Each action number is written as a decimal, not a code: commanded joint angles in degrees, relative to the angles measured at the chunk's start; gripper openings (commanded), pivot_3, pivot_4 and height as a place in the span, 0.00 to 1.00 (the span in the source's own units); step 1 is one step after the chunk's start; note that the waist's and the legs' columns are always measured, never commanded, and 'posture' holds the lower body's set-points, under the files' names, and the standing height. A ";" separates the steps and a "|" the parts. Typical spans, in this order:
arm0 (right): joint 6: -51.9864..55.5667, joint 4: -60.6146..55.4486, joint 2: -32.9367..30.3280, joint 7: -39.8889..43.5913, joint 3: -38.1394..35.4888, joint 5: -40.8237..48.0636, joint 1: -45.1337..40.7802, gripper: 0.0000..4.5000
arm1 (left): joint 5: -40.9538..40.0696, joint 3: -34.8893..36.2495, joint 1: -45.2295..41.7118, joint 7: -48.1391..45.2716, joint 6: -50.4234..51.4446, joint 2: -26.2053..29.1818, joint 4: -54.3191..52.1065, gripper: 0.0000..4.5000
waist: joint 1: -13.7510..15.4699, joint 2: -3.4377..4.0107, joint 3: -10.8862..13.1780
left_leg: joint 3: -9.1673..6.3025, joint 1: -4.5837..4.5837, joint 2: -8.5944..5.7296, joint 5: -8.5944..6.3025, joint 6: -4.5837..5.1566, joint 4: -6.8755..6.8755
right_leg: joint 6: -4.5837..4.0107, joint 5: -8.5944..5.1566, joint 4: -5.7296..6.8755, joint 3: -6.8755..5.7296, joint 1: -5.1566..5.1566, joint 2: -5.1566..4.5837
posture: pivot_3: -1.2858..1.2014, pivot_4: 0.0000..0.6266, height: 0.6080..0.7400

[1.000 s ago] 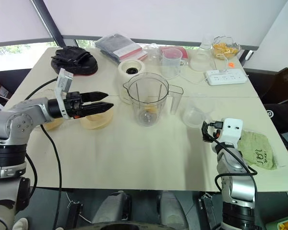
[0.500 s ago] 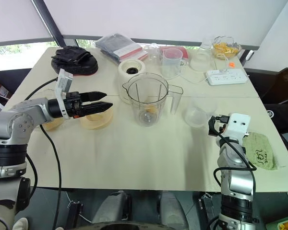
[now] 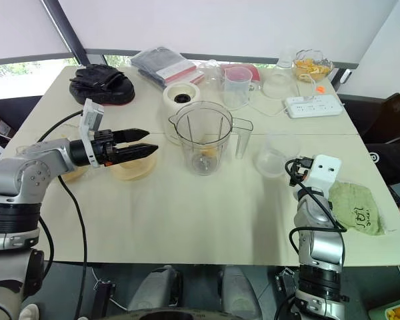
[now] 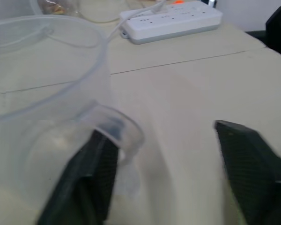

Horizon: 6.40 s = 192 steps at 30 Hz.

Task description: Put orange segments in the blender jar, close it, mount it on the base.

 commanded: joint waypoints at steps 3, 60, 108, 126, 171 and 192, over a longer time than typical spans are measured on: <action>-1.42 0.03 0.02 0.30 -0.31 0.11 -1.25 0.48 | 0.32 0.77 -0.33 0.39 -1.38 0.10 -0.21 1.00 | 0.02 0.00 0.00 | 0.00 0.00 0.00 0.00 0.00 0.00 | 0.00 0.00 0.00 0.00 0.00 0.00 | 0.52 0.24 1.00; 31.82 -9.52 -28.36 11.73 2.46 13.72 -38.35 0.01 | -1.28 1.50 2.82 1.31 -4.30 -3.72 -3.85 1.00 | -1.25 0.32 0.21 | 0.11 -0.85 0.01 0.16 -0.28 -0.02 | 0.00 0.00 -0.10 0.06 -0.81 -0.03 | 0.52 0.24 1.00; 12.30 -10.03 -25.25 22.19 23.52 -6.67 -44.58 0.01 | -3.47 3.99 7.07 7.48 -7.35 -6.00 -9.55 1.00 | -1.30 0.32 0.21 | 0.11 -1.02 0.01 0.17 -0.29 0.16 | 0.01 0.01 0.00 -0.01 -1.00 -0.07 | 0.52 0.24 1.00; 8.73 -8.88 -23.24 24.71 23.93 -12.48 -43.49 0.01 | -4.42 4.04 8.09 8.15 -7.47 -5.76 -10.31 1.00 | -1.34 0.32 0.21 | 0.11 -1.02 0.01 0.17 -0.30 0.18 | 0.01 0.01 0.05 -0.02 -1.00 -0.06 | 0.52 0.24 1.00; 15.59 -10.88 -15.81 24.78 15.74 -12.06 -40.62 0.01 | -3.13 2.86 6.32 6.49 -8.21 -5.47 -7.25 1.00 | -1.41 0.32 0.20 | 0.12 -1.01 0.00 0.21 -0.36 0.32 | 0.01 0.01 0.54 -0.01 -1.16 -0.06 | 0.52 0.24 1.00; 23.11 -5.14 -0.14 1.33 -20.70 4.96 -35.13 0.01 | -4.43 2.72 4.78 4.41 -7.42 -4.72 -6.78 1.00 | -1.76 0.34 0.19 | 0.17 -1.01 -0.01 0.28 -0.46 0.29 | 0.00 0.01 0.76 0.03 -1.27 -0.03 | 0.52 0.24 1.00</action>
